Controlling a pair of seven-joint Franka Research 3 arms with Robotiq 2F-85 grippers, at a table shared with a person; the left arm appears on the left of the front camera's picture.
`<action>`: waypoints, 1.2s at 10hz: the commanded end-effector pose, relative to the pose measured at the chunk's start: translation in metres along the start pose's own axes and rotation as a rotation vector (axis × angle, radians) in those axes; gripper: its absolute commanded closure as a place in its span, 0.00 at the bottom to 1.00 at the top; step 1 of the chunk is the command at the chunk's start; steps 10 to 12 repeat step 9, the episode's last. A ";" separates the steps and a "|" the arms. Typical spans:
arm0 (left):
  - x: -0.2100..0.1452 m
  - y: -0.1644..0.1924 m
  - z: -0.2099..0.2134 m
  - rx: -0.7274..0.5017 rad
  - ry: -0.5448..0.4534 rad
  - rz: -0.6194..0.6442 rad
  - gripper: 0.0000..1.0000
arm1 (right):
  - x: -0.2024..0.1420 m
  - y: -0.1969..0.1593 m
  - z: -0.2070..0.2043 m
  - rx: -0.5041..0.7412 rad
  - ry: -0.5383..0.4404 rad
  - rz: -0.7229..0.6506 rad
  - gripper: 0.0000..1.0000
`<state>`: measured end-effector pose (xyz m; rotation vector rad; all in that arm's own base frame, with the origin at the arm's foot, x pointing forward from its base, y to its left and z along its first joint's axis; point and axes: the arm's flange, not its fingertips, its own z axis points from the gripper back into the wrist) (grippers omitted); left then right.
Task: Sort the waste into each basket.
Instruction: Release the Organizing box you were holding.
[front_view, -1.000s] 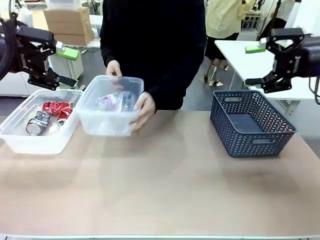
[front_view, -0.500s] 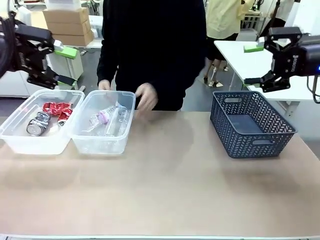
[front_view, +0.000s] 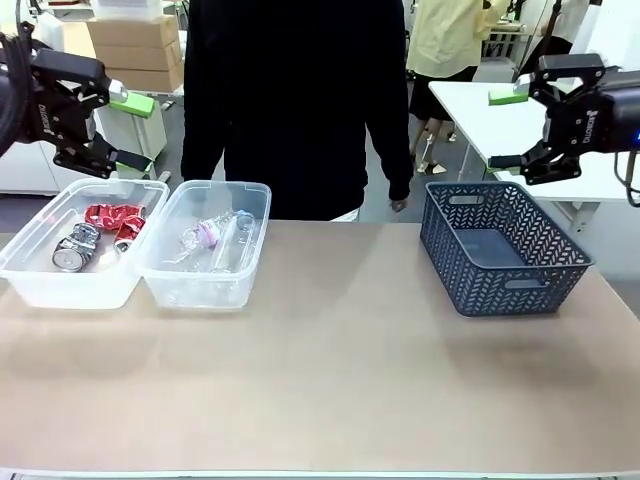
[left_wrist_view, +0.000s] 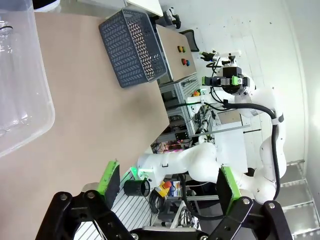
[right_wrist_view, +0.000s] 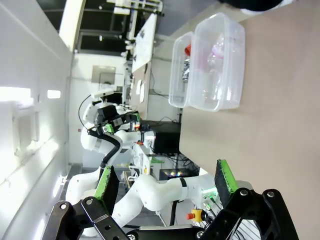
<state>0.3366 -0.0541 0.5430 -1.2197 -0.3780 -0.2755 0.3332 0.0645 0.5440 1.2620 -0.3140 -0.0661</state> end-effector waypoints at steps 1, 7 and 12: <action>0.000 0.000 0.000 -0.018 -0.006 -0.005 0.00 | 0.003 0.001 0.000 0.028 -0.004 0.000 0.00; 0.000 0.000 0.000 -0.018 -0.006 -0.005 0.00 | 0.003 0.001 0.000 0.028 -0.004 0.000 0.00; 0.000 0.000 0.000 -0.018 -0.006 -0.005 0.00 | 0.003 0.001 0.000 0.028 -0.004 0.000 0.00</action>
